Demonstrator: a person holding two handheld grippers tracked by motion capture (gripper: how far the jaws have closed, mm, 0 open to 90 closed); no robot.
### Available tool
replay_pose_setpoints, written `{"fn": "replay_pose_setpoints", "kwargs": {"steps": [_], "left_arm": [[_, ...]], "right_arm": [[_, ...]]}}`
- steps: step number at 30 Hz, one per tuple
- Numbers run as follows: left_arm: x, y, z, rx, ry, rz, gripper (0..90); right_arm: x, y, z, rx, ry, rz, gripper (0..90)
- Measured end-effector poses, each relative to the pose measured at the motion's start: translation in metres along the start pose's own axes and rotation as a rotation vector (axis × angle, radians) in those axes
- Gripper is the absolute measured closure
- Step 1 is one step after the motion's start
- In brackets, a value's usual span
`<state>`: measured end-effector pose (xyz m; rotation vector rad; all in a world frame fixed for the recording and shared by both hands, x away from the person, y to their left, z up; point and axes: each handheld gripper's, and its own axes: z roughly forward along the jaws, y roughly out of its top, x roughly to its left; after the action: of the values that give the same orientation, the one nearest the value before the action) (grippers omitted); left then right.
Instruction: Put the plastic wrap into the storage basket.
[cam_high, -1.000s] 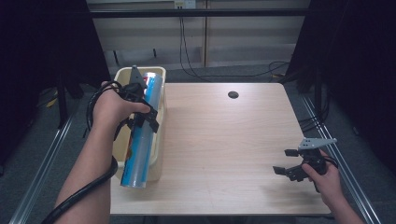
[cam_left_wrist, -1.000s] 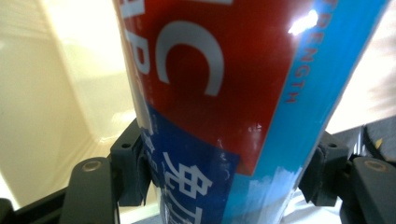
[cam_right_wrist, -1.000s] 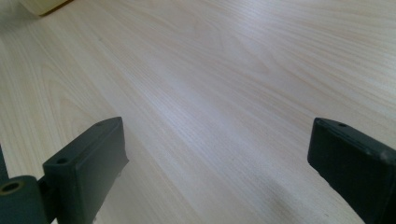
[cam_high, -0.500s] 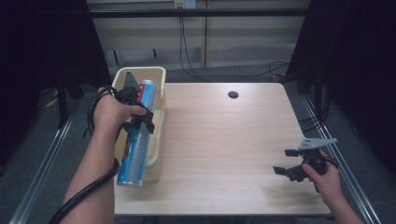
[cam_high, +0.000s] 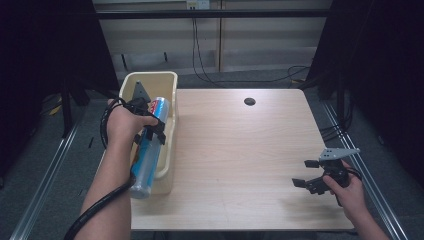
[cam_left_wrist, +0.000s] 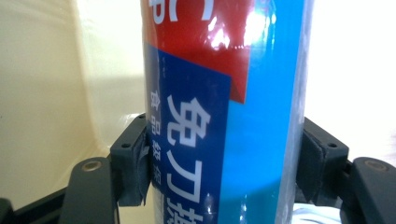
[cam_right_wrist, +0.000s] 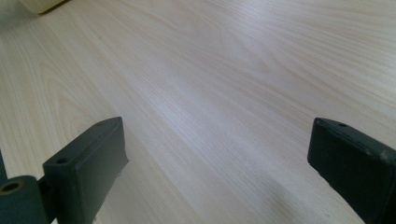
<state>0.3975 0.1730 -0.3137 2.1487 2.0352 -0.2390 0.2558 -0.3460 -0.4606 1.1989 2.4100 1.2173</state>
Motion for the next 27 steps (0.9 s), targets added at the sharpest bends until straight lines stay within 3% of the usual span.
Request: {"fn": "replay_pose_setpoints", "kwargs": {"steps": [8,27], "left_arm": [[0.005,0.004,0.011,0.01,0.003,-0.026,32.0],[0.012,0.015,0.033,0.071,0.016,-0.027,32.0]], "right_arm": [[0.0,0.0,0.001,0.005,0.0,-0.002,4.3],[0.001,-0.001,0.004,0.022,0.008,-0.01,4.2]]}}
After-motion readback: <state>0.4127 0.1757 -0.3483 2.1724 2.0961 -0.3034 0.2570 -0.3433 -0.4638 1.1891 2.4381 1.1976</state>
